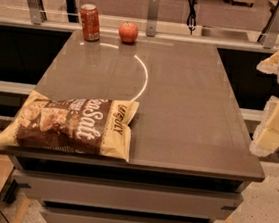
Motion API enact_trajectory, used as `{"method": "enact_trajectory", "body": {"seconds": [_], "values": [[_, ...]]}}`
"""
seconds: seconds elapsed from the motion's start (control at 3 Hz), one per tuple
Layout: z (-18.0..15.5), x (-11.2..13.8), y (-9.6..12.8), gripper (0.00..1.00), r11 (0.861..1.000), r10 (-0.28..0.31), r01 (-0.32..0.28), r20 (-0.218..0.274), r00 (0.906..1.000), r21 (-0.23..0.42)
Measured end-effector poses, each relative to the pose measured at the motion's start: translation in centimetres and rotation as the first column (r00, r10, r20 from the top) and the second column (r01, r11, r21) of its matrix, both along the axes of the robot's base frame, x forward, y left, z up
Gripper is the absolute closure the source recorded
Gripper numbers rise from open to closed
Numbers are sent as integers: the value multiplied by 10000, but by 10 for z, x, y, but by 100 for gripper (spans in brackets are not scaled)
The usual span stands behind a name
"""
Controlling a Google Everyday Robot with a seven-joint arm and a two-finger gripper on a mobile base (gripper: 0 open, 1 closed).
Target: Move coke can near brown chip bag
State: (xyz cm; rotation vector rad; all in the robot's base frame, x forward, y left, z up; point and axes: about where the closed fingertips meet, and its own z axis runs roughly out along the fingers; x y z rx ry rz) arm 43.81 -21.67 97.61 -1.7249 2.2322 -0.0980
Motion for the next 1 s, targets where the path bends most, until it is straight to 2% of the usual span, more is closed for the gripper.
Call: {"method": "enact_trajectory", "body": {"seconds": [0.33,0.67,1.0], "values": [[0,0,0,0,10000,0,0,2,10000,1],[5,9,4,0,9944,118,-150,307,9995,1048],[6,40,5,0,9536,395,-701,1093,9932,2927]]}}
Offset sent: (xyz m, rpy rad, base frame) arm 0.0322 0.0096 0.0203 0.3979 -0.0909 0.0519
